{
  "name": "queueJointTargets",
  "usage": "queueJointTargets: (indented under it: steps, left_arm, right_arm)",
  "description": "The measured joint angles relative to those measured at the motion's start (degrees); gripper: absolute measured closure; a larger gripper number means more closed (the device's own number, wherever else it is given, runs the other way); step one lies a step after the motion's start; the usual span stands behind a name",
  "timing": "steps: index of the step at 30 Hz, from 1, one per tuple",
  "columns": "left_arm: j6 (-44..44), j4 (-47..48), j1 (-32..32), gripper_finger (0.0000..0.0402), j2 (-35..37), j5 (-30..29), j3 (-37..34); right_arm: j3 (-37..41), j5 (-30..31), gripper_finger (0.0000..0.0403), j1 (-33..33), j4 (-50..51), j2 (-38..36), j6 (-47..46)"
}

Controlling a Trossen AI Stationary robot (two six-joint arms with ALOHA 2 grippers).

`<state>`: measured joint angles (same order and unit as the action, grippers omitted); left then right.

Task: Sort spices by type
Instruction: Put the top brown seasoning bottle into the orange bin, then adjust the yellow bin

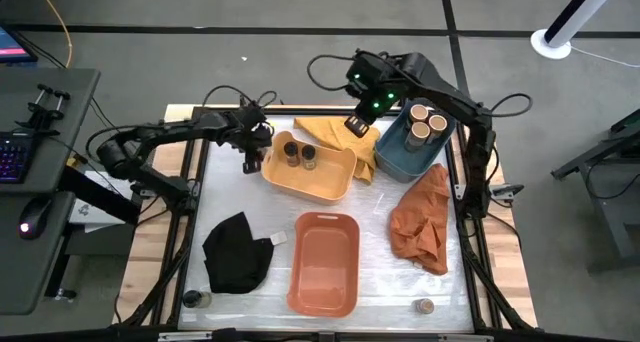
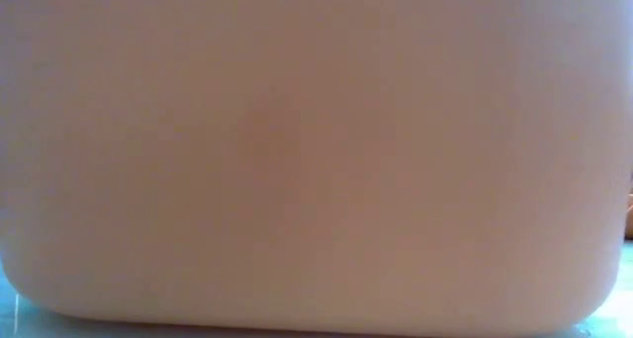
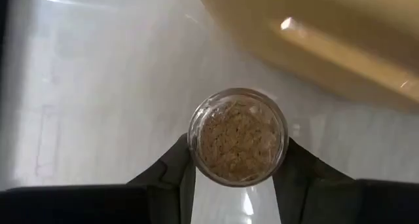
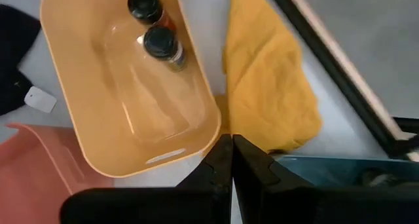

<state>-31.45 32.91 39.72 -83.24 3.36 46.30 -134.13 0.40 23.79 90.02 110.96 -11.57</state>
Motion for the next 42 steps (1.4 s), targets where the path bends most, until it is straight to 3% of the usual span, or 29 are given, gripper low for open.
queueJointTargets:
  steps: [4, 8, 10, 12, 18, 24, 29, 34, 39, 42]
  left_arm:
    - [2.82, 0.59, 0.00, 0.0285, 5.70, -0.81, 0.02]
    - [5.47, 3.34, -0.04, 0.0292, 13.26, -6.37, 0.04]
    - [7.84, 5.52, -0.01, 0.0364, 17.75, -8.69, 0.04]
    - [11.24, 7.97, -0.28, 0.0397, 22.58, -9.32, 0.11]
    - [20.68, 17.89, -7.34, 0.0398, 32.90, -8.57, 4.65]
    - [24.24, 22.82, -12.67, 0.0401, 34.02, -14.71, 6.38]
    - [27.79, 19.43, -12.38, 0.0379, 30.29, -14.73, 6.47]
    - [26.26, 13.32, -6.69, 0.0311, 21.65, -11.83, 7.22]
    - [24.87, 8.25, 2.85, 0.0231, 8.45, -2.48, 15.70]
    - [24.88, 6.95, 7.49, 0.0200, 0.26, 8.16, 23.54]
  right_arm:
    - [0.00, 0.05, 0.0403, 1.28, 0.00, -1.97, 0.00]
    - [0.00, 0.05, 0.0403, 2.54, 0.01, -3.38, 0.04]
    - [0.00, 0.07, 0.0403, 3.03, 0.00, -3.93, 0.71]
    - [0.00, 0.07, 0.0403, 3.64, 0.00, -4.45, 1.53]
    - [0.00, 0.06, 0.0403, 5.12, 0.00, -6.07, 3.21]
    - [0.00, 0.02, 0.0403, 5.93, 0.00, -6.40, 5.51]
    - [0.00, -0.19, 0.0403, 6.21, -0.22, -6.38, 5.56]
    - [0.00, -0.19, 0.0403, 6.21, -0.20, -6.38, 2.49]
    - [-0.05, -0.21, 0.0403, 5.84, -0.39, -6.01, -0.98]
    - [-0.04, -0.35, 0.0403, 5.75, -0.59, -5.64, -3.25]
